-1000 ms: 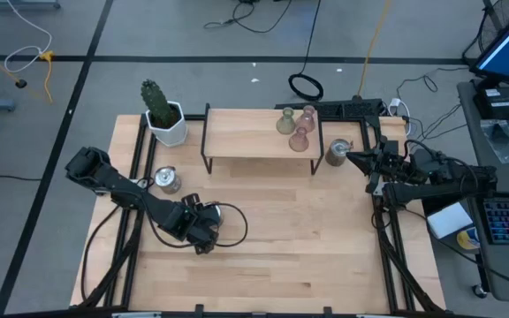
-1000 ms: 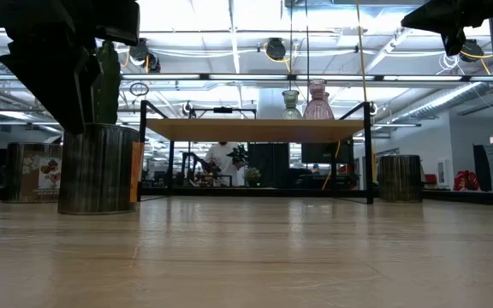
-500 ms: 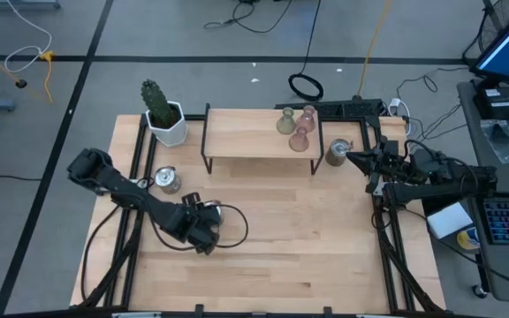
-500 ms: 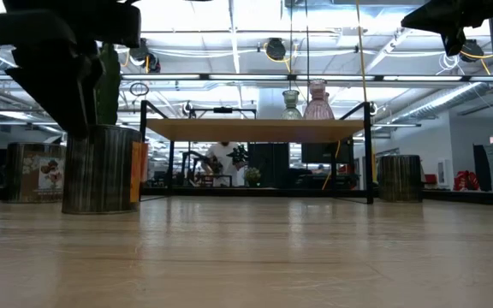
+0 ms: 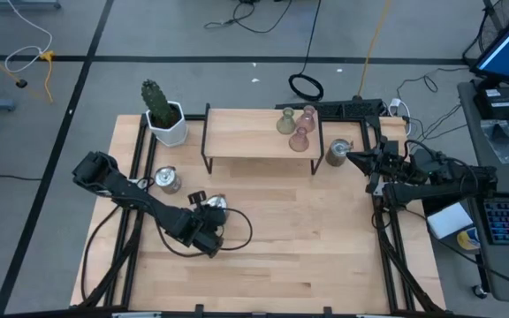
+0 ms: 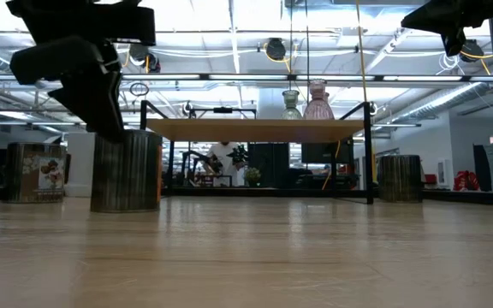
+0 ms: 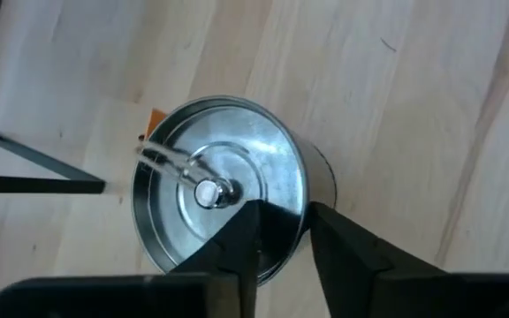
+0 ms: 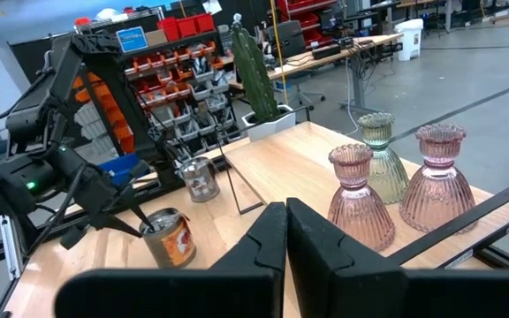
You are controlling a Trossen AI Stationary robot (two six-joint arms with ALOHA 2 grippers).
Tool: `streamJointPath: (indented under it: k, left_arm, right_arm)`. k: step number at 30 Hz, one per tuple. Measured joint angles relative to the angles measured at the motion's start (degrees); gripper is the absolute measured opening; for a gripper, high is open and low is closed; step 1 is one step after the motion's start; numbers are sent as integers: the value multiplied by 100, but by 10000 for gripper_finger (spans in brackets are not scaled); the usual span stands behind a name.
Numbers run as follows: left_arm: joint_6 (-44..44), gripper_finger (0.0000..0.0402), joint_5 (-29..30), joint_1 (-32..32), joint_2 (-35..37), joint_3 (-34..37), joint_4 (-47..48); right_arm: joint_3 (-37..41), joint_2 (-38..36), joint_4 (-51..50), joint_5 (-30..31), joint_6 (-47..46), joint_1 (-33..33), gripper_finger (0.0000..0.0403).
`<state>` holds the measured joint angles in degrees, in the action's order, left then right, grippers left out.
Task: Pick & Place candle stick holders
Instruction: Put the orange scented candle on the shelf
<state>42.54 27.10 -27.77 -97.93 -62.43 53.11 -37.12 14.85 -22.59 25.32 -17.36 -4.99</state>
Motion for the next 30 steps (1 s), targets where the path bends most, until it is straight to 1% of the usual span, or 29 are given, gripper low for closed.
streamJointPath:
  k: [3, 7, 8, 18, 30]
  left_arm:
    - [2, 67, -21, -2, 0, 2, -10]
    - [6, 16, 12, 8, 9, 2, -8]
    - [47, 10, 11, 11, 25, 4, -10]
    - [184, 5, -23, 37, 33, -18, 17]
    - [95, 1, -242, 156, 0, -487, 151]
  right_arm:
    - [0, 0, 0, 2, -1, 0, 4]
    - [0, 0, 0, 7, -1, 0, 4]
    - [0, 0, 2, 7, -1, 0, 4]
    - [0, 0, 2, 9, -106, 0, 4]
    - [0, 0, 2, 8, -147, 0, 4]
